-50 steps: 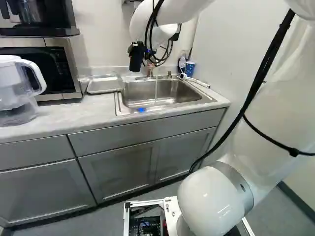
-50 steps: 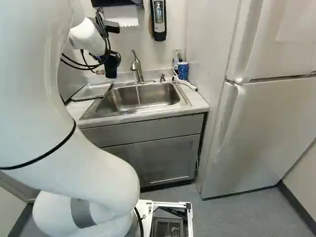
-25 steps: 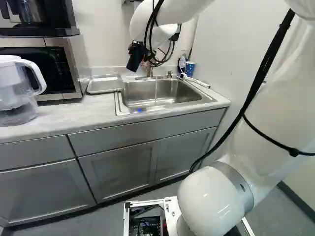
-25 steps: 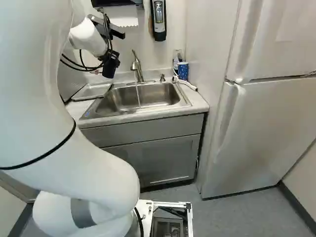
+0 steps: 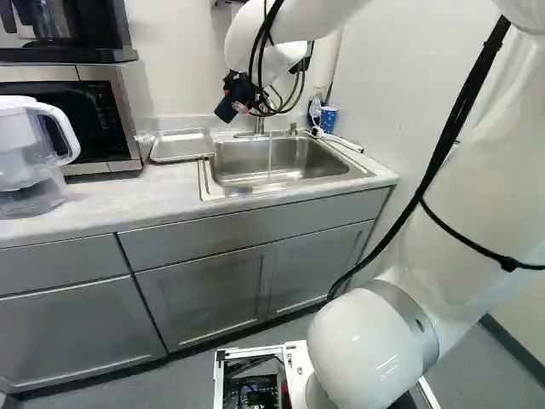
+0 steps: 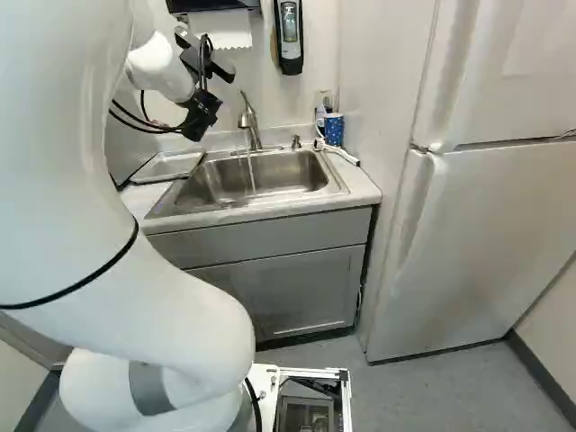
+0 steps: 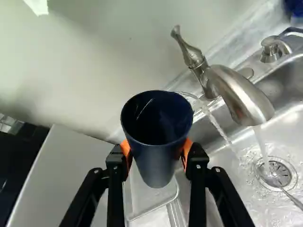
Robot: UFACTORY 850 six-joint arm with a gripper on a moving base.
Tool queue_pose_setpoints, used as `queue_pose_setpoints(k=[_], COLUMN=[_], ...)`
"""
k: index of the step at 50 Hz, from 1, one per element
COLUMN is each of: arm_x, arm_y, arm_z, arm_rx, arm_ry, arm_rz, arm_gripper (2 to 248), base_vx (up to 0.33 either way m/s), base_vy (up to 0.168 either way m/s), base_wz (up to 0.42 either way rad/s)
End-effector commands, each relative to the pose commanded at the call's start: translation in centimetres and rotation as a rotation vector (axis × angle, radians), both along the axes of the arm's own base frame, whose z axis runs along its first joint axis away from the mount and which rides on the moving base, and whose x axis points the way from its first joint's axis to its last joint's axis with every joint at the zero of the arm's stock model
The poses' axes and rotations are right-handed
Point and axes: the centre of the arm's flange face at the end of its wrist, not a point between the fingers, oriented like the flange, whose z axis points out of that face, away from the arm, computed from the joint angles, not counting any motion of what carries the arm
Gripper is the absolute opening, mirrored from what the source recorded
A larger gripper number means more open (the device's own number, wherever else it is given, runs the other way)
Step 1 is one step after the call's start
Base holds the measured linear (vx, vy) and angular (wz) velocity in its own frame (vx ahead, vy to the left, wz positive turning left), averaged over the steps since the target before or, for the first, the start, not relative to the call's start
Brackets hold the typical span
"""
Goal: Rinse the cup and place it in the tray
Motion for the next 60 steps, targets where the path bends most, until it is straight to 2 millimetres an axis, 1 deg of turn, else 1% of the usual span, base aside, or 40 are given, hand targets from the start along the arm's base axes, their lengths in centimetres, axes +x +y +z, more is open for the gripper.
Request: queue_pose_setpoints(k=[60], arm_x=[0.00], arm_y=[0.00], arm_z=[0.00], arm_rx=[0.542], arm_ry=[0.178], arm_rz=[-0.269], arm_gripper=[122], base_vx=[0.000], base_vy=[0.000], base_wz=[0.000])
